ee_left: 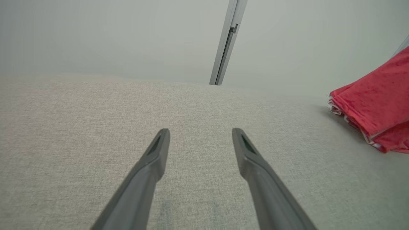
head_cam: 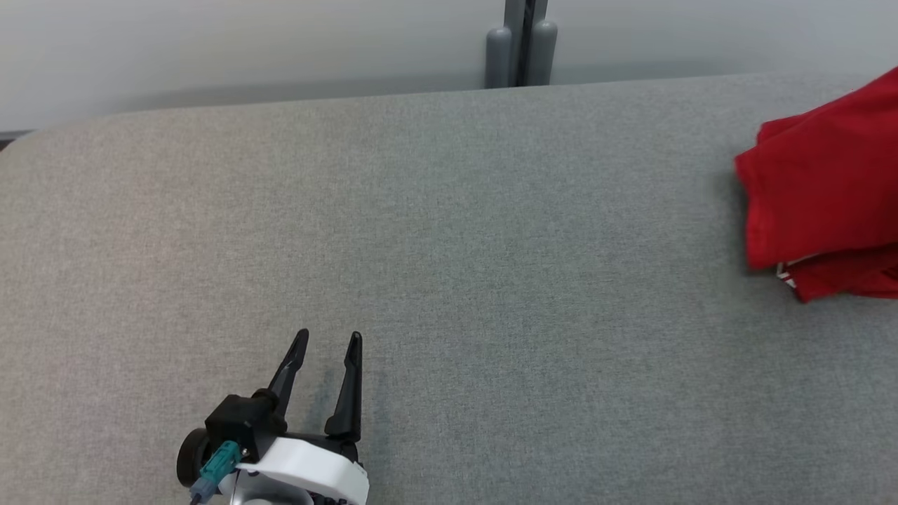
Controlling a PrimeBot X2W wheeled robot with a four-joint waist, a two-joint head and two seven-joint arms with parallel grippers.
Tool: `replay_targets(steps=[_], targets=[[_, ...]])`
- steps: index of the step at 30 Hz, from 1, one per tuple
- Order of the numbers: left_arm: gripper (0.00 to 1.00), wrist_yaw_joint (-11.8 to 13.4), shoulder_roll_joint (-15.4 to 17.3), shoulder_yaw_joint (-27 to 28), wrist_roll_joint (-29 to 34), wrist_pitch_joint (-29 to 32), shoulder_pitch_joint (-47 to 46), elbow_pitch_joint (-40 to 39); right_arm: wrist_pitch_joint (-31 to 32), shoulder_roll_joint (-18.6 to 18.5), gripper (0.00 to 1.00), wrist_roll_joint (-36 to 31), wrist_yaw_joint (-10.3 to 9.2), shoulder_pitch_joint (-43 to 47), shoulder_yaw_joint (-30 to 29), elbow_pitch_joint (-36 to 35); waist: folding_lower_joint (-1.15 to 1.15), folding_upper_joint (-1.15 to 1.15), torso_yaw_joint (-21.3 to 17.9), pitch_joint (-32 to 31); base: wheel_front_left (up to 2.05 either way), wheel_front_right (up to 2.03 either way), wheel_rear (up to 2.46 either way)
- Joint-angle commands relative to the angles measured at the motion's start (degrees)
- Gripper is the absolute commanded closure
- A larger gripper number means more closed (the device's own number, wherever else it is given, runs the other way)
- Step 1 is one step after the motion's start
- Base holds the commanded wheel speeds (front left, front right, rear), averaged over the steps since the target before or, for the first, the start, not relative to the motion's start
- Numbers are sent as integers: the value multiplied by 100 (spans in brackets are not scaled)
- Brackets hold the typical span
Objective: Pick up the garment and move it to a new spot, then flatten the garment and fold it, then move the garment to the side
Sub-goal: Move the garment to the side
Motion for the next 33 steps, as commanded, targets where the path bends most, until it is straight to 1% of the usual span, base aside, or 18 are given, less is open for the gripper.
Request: replay_targets(steps=[1, 7, 13, 16, 21, 22, 24, 25, 29, 33], targets=[[0, -33, 33, 21, 39, -25, -142, -17, -77, -120, 100, -84, 0, -118, -78, 91, 0, 0, 61, 134, 0, 0, 0], [0, -74, 95, -3, 103, -25, -286, -39, -250, -517, 100, -528, 0, -326, -409, 529, 0, 0, 155, 446, 0, 0, 0], [0, -88, 186, -81, 196, 56, -450, -104, -471, -879, 100, -1255, 0, -464, -650, 915, 0, 0, 265, 761, 0, 0, 0], [0, -90, 224, -112, 238, 95, -531, -168, -630, -933, 100, -1603, 0, -528, -909, 1136, 0, 0, 352, 921, 0, 0, 0], [0, -68, 301, -148, 294, 152, -625, -294, -922, -1096, 100, -2409, 0, -570, -1410, 1370, 0, 0, 494, 1160, 0, 0, 0], [0, -55, 316, -151, 303, 171, -615, -311, -974, -1080, 98, -2583, 0, -573, -1529, 1397, 0, 0, 514, 1196, 0, 0, 0], [0, -36, 350, -144, 310, 182, -608, -357, -1112, -995, 34, -2888, 0, -564, -1759, 1401, 0, 0, 537, 1257, 0, 0, 0], [0, -25, 369, -134, 309, 185, -601, -382, -1196, -965, 0, -3029, 0, -564, -1880, 1375, 0, 0, 540, 1286, 0, 0, 0], [0, 10, 408, -126, 309, 219, -588, -452, -1466, -685, 0, -3512, 0, -568, -2295, 1352, 0, 0, 517, 1342, 0, 0, 0], [0, 31, 432, -160, 318, 248, -654, -504, -1680, -401, 0, -3814, 0, -656, -2528, 1406, 0, 0, 460, 1353, 0, 0, 0]])
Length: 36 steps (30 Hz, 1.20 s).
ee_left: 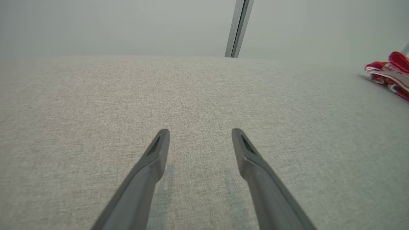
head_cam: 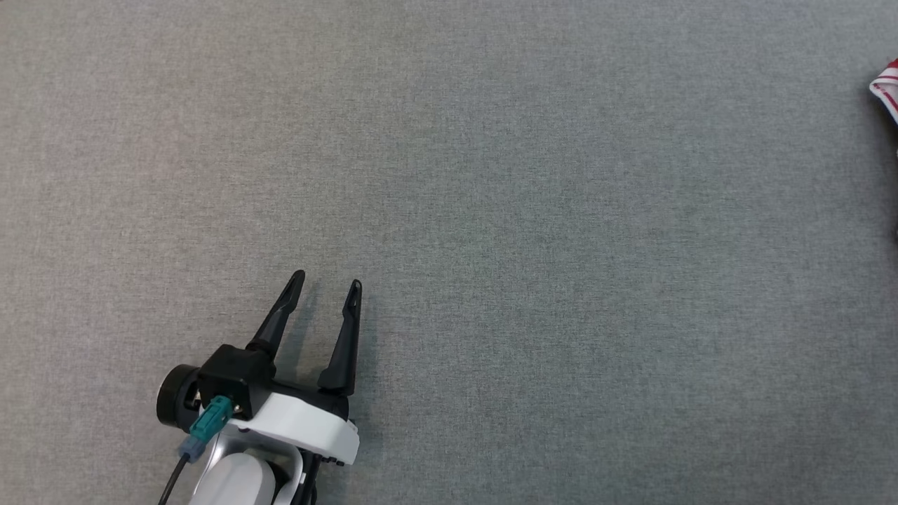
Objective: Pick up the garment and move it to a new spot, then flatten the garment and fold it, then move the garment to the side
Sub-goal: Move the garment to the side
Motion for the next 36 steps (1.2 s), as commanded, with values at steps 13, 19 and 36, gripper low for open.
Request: replay_targets(steps=[13, 19, 36], targets=[[0, -8, -27, 47, -177, -76, -91, 10, -893, 555, 0, 27, 0, -251, 133, 546, 0, 0, -251, -465, 0, 0, 0], [0, 9, -80, 191, -344, -166, -87, 206, -1301, 793, 0, 378, 0, -123, 512, 936, 0, 0, -357, -974, 0, 0, 0], [0, 226, -285, 443, -544, -273, 401, 1097, -1639, 1938, 0, 2177, 0, 1409, 1848, -144, 0, 0, -506, -2379, 0, 0, 0]])
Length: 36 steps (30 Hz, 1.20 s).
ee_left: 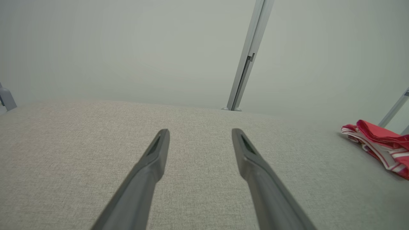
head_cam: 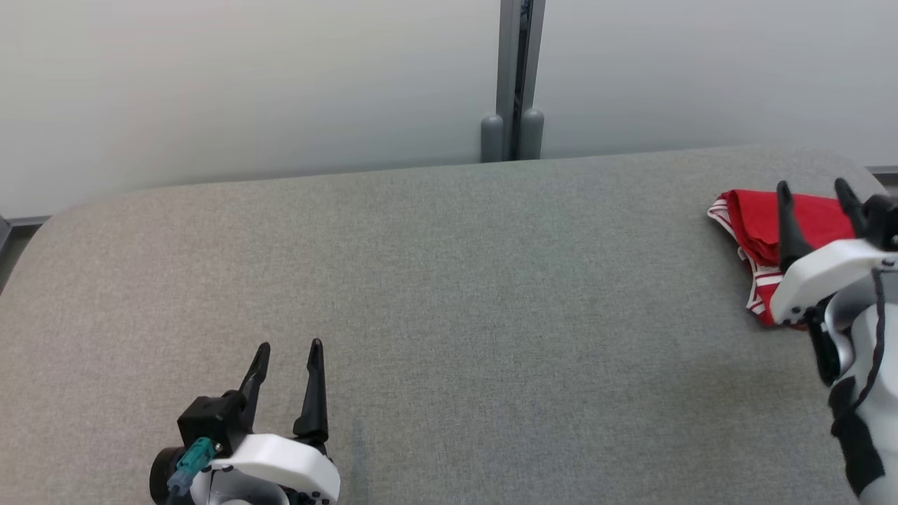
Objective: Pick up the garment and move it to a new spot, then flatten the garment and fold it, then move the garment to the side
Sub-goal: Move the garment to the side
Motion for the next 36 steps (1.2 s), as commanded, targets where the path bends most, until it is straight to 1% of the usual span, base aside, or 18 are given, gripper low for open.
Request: replay_targets(steps=[1, 2, 3, 7, 10, 15, 18, 19, 21, 25, 30, 36], targets=[[0, -15, 25, -7, -19, -21, 72, 38, -21, 104, 0, 221, 0, 346, 98, -318, 0, 0, -13, -201, 0, 0, 0], [0, -20, 27, -17, -16, -22, 98, 59, -21, 170, 0, 345, 0, 540, 162, -548, 0, 0, -4, -240, 0, 0, 0], [0, -20, 27, -17, -16, -22, 98, 59, -21, 170, 0, 345, 0, 540, 162, -548, 0, 0, -4, -240, 0, 0, 0], [0, 34, 28, 14, -76, -23, 253, 77, -21, 361, 0, 625, 0, 1334, 389, -1417, 0, 0, 26, -346, 0, 0, 0], [0, 75, 38, 36, -77, -26, 343, 48, -19, 532, 0, 728, 0, 1850, 412, -2028, 0, 0, 43, -385, 0, 0, 0], [0, 179, 21, 43, -22, -31, 507, -38, 86, 777, 0, 786, 0, 2680, 443, -2883, 0, 0, 105, -440, 0, 0, 0], [0, 203, 8, 19, -8, -34, 594, -106, 131, 833, 0, 711, 0, 3140, 515, -3280, 0, 0, 155, -469, 0, 0, 0], [0, 204, 1, 8, 18, -34, 611, -149, 151, 840, 0, 807, 0, 3292, 576, -3399, 0, 0, 182, -481, 0, 0, 0], [0, 237, -10, 18, 38, -35, 688, -246, 168, 848, 0, 1059, 1, 3574, 771, -3624, 0, 0, 226, -498, 0, 0, 0], [0, 321, -17, 79, 68, -33, 841, -439, 204, 835, 0, 1261, 1, 3983, 974, -4017, 0, 0, 268, -528, 0, 0, 0], [0, 384, 8, 159, 108, -33, 1079, -592, 229, 839, 0, 1365, 1, 4233, 890, -4306, 0, 0, 293, -554, 0, 0, 0], [0, 387, 15, 151, 120, -34, 1135, -612, 210, 838, 0, 1338, 1, 4308, 760, -4350, 0, 0, 334, -561, 0, 0, 0]])
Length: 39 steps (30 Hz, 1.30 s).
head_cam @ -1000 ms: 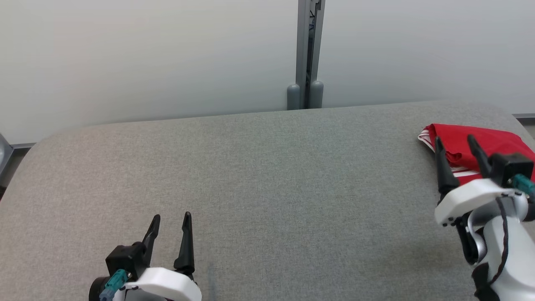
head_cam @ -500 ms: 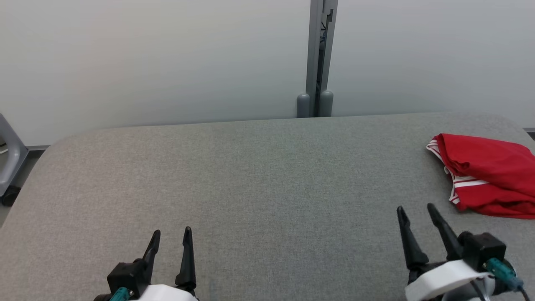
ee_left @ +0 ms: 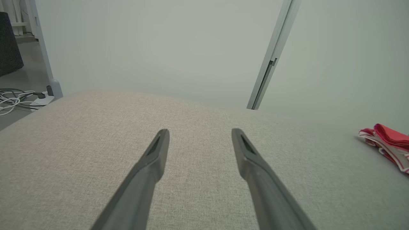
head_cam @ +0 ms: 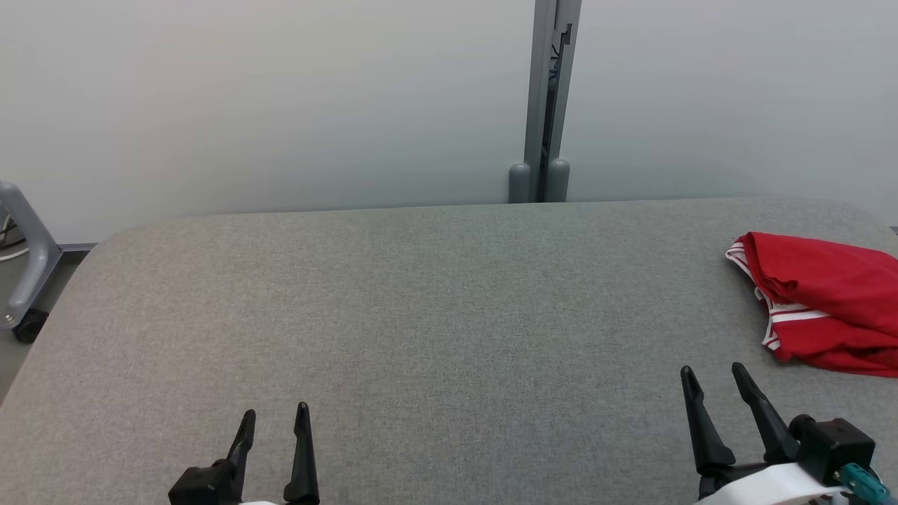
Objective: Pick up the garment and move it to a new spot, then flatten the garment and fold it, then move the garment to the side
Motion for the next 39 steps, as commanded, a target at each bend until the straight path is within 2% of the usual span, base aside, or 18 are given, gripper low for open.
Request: replay_targets(steps=[1, 20, 21, 25, 39], targets=[[0, 17, 38, 8, 50, -24, 29, -13, -17, -30, 0, -20, 2, 47, -48, 1, 0, 0, 7, -2, 0, 0, 0], [0, 22, 108, -59, 49, -13, -16, 3, 8, -30, 0, -76, 2, -8, -201, 67, 0, 0, 19, 17, 0, 0, 0], [100, 15, 64, -58, 29, 6, 4, 21, 2, 3, 100, -45, 0, 8, -173, 69, 0, 0, 18, 17, 0, 0, 0], [100, -6, 11, -60, -57, 61, 97, 189, 34, 55, 100, 46, 0, 117, -156, 240, 0, 0, 17, 21, 0, 0, 0], [100, -342, -26, 333, -1344, 450, -146, 182, 387, 40, 100, 1494, 0, -56, -318, 217, 0, 0, 2, 76, 0, 0, 0]])
